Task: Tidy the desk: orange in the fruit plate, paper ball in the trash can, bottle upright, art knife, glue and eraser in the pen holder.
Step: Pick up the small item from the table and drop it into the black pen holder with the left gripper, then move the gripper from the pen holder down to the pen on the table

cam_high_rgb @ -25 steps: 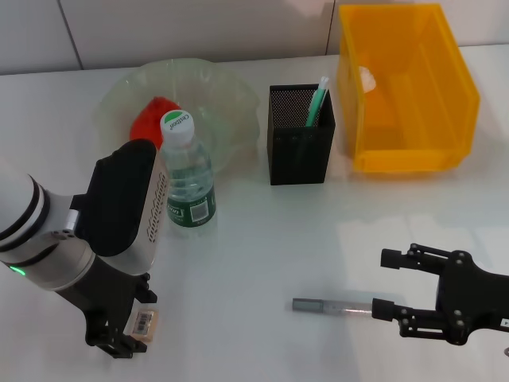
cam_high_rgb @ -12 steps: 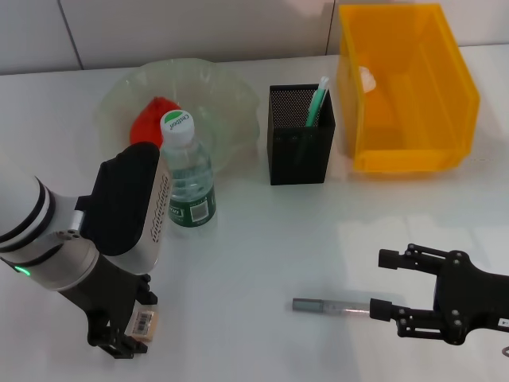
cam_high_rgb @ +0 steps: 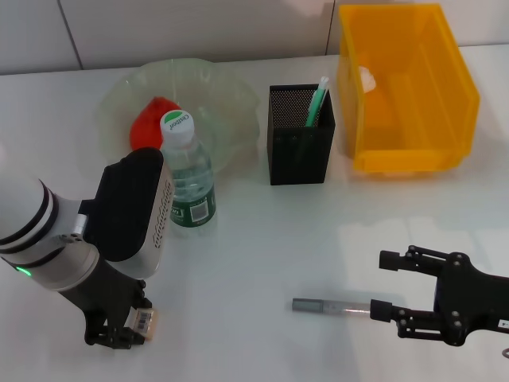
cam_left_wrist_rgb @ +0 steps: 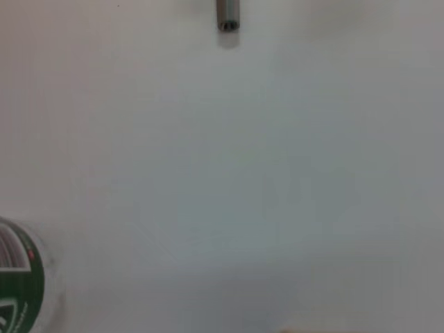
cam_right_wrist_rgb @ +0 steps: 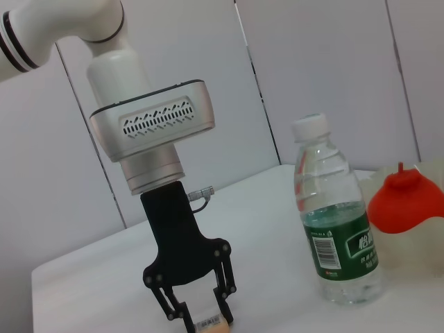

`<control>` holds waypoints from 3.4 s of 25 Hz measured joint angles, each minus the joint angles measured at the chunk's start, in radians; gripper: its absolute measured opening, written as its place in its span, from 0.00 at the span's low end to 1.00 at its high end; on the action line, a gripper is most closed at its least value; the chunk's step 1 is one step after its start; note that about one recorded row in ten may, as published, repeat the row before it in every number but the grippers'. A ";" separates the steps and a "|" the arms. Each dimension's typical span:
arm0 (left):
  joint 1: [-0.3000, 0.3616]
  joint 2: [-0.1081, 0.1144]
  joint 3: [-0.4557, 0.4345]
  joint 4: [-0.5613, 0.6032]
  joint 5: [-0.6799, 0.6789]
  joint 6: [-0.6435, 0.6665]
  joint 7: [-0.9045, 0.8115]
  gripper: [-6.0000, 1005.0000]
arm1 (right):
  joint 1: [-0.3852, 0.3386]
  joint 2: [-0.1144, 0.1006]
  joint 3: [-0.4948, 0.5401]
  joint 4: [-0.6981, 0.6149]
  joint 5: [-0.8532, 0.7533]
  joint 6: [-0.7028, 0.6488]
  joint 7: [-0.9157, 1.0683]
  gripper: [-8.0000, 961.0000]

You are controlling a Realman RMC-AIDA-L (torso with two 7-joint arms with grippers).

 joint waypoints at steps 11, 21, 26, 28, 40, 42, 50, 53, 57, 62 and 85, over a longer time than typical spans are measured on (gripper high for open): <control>0.018 0.005 -0.053 0.134 -0.151 0.093 0.009 0.41 | -0.004 0.000 0.007 0.001 0.000 0.004 0.000 0.81; 0.012 0.002 -0.163 0.199 -0.718 -0.133 0.005 0.41 | -0.005 -0.001 0.036 0.002 0.000 0.004 0.001 0.81; -0.037 0.000 -0.031 0.086 -0.736 -0.562 0.020 0.41 | -0.003 0.000 0.036 0.002 0.000 0.005 0.001 0.81; -0.083 -0.001 0.032 -0.011 -0.741 -0.748 0.021 0.41 | -0.004 0.001 0.036 0.002 0.000 0.005 0.002 0.81; -0.207 -0.002 0.100 -0.297 -0.740 -0.995 0.026 0.41 | 0.002 0.004 0.035 0.002 0.000 -0.001 0.002 0.81; -0.204 -0.002 0.098 -0.293 -0.740 -0.991 0.025 0.41 | 0.002 0.005 0.035 0.002 0.000 -0.002 0.002 0.81; -0.201 -0.002 0.104 -0.283 -0.733 -0.963 0.025 0.41 | 0.006 0.005 0.035 0.002 0.000 -0.004 0.002 0.81; -0.200 -0.002 0.103 -0.277 -0.729 -0.956 0.025 0.42 | 0.005 0.005 0.035 0.002 0.000 -0.004 0.002 0.81; -0.199 -0.002 0.097 -0.275 -0.727 -0.955 0.024 0.47 | 0.003 0.004 0.035 0.002 0.000 -0.005 0.003 0.81; -0.199 -0.002 0.091 -0.274 -0.726 -0.955 0.023 0.61 | 0.000 0.003 0.035 0.002 0.000 -0.006 0.003 0.81; 0.139 0.021 -0.545 -0.404 -1.176 0.115 0.500 0.77 | -0.020 -0.020 0.215 -0.253 -0.032 -0.157 0.301 0.81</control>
